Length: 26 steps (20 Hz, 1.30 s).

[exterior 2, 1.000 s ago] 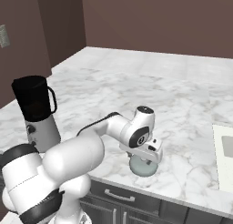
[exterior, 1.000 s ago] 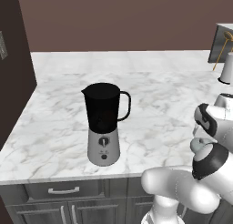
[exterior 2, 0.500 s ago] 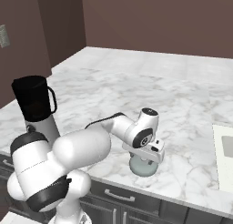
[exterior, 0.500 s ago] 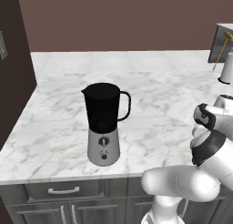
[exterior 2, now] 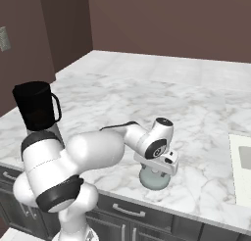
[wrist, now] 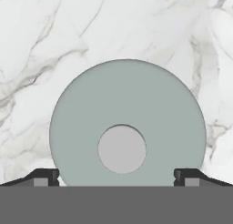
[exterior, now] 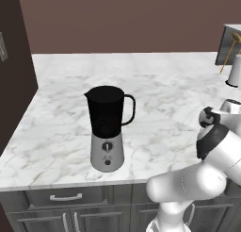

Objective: Grab the onion and lemon wedge from the fridge, place them in the blender, close the lid, and turn on the blender to create a marinade.

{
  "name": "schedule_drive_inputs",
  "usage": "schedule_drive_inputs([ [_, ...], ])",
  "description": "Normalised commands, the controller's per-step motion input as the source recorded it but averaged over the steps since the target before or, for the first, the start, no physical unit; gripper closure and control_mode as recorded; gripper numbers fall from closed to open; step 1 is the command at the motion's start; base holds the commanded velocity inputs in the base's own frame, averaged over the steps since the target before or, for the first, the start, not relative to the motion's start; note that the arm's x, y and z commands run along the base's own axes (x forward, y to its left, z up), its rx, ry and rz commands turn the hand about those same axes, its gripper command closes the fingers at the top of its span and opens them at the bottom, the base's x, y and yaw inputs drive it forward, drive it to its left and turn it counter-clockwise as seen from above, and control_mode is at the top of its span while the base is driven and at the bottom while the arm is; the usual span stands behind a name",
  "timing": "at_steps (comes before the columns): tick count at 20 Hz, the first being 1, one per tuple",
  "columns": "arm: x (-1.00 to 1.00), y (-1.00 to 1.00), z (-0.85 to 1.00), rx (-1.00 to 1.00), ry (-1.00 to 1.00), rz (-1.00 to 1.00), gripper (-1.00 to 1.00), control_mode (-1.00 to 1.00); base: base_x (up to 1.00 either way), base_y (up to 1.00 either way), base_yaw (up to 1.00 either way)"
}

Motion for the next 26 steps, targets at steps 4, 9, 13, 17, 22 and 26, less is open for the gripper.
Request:
schedule_drive_inputs([
  [4,0.16,0.0,-0.13,0.0,0.0,0.0,-1.0,-1.0,0.0,0.0,0.0],
  [9,0.14,0.0,-0.13,0.0,0.0,0.0,-1.0,-1.0,0.0,0.0,0.0],
  [13,0.08,-0.07,-0.14,0.01,0.0,0.0,-1.0,-1.0,0.0,0.0,0.0],
  [17,0.05,-0.12,-0.14,0.01,0.0,0.0,-1.0,-1.0,0.0,0.0,0.0],
  [22,0.0,-0.02,-0.19,0.0,0.0,0.0,-1.0,-1.0,0.0,0.0,0.0],
  [26,0.0,0.0,-0.17,0.0,0.0,0.0,-1.0,-1.0,0.0,0.0,0.0],
])
